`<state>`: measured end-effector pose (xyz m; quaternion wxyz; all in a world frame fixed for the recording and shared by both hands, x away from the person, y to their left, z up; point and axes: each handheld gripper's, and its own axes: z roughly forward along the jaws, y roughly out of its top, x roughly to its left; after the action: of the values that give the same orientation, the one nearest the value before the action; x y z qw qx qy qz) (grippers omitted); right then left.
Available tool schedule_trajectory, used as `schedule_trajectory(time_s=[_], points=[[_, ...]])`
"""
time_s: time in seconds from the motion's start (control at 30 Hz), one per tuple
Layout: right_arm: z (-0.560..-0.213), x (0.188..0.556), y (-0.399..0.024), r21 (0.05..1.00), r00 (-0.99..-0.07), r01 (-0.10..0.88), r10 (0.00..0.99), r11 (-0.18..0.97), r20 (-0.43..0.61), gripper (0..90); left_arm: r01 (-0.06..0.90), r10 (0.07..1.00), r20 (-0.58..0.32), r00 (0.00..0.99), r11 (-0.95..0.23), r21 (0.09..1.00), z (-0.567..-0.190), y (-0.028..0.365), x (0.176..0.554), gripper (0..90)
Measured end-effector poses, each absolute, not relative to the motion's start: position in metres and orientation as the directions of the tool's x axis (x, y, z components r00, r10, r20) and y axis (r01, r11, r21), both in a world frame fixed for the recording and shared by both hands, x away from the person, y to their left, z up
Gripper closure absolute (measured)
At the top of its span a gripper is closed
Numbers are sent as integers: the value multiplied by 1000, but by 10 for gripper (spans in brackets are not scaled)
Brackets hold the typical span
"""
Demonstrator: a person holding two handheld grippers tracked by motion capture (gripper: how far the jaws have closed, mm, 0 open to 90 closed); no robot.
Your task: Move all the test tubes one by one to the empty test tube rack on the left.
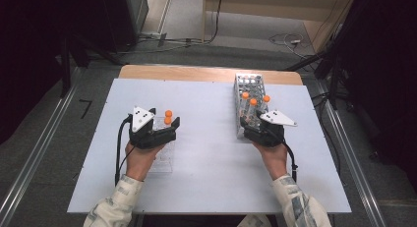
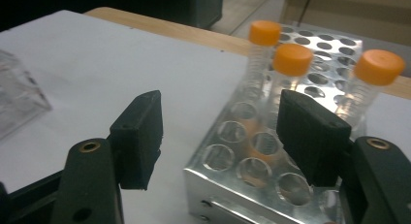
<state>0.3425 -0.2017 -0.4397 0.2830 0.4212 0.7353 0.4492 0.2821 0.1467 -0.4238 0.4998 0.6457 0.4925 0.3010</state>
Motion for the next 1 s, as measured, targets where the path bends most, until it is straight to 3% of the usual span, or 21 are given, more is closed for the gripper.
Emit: schedule_trajectory(time_s=[0.27,1.0], points=[[-447,361,-209,898,-445,366,894,242,-60,474,334,936,-97,339,-23,942,-425,144,282,159],[-462,383,-207,891,-423,390,904,234,-53,628,333,934,-98,344,-24,943,-425,142,281,175]])
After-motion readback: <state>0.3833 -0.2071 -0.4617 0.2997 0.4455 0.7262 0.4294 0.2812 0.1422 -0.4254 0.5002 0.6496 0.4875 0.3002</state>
